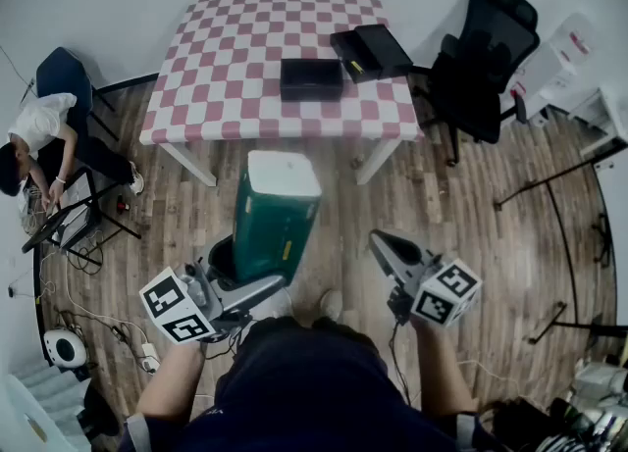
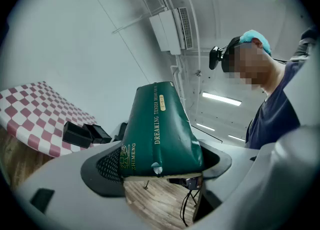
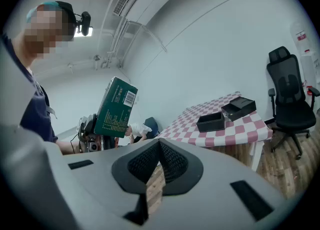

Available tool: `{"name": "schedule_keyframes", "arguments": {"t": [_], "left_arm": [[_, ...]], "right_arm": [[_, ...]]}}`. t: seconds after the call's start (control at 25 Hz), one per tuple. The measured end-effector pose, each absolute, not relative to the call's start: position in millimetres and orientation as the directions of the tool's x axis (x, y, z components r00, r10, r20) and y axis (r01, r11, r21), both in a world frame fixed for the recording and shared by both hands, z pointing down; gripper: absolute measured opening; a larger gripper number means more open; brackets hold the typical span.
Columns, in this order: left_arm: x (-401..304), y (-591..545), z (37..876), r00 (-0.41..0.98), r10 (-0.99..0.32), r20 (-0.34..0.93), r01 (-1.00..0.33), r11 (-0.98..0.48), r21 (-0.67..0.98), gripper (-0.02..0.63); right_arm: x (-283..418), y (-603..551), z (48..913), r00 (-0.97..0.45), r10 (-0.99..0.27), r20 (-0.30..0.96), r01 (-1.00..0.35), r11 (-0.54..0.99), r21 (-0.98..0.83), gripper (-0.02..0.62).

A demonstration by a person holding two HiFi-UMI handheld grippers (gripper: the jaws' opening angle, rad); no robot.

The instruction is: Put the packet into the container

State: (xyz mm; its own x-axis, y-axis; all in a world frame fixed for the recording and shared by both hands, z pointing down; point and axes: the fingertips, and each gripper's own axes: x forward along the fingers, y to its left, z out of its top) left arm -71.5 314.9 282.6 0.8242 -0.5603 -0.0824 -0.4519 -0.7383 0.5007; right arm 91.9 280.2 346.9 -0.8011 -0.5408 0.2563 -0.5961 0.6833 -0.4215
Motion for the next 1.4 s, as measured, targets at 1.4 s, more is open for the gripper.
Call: {"name": "schedule_keyframes", "arguments": {"t": [1.4], "left_arm": [[9, 236, 291, 0.755, -0.645, -0.117, -0.511, -0.691, 0.510, 0.430]], "right_arm": [[183, 205, 348, -0.849, -0.496, 0.184, -0.516, 0.700, -0.494, 0.017]]}}
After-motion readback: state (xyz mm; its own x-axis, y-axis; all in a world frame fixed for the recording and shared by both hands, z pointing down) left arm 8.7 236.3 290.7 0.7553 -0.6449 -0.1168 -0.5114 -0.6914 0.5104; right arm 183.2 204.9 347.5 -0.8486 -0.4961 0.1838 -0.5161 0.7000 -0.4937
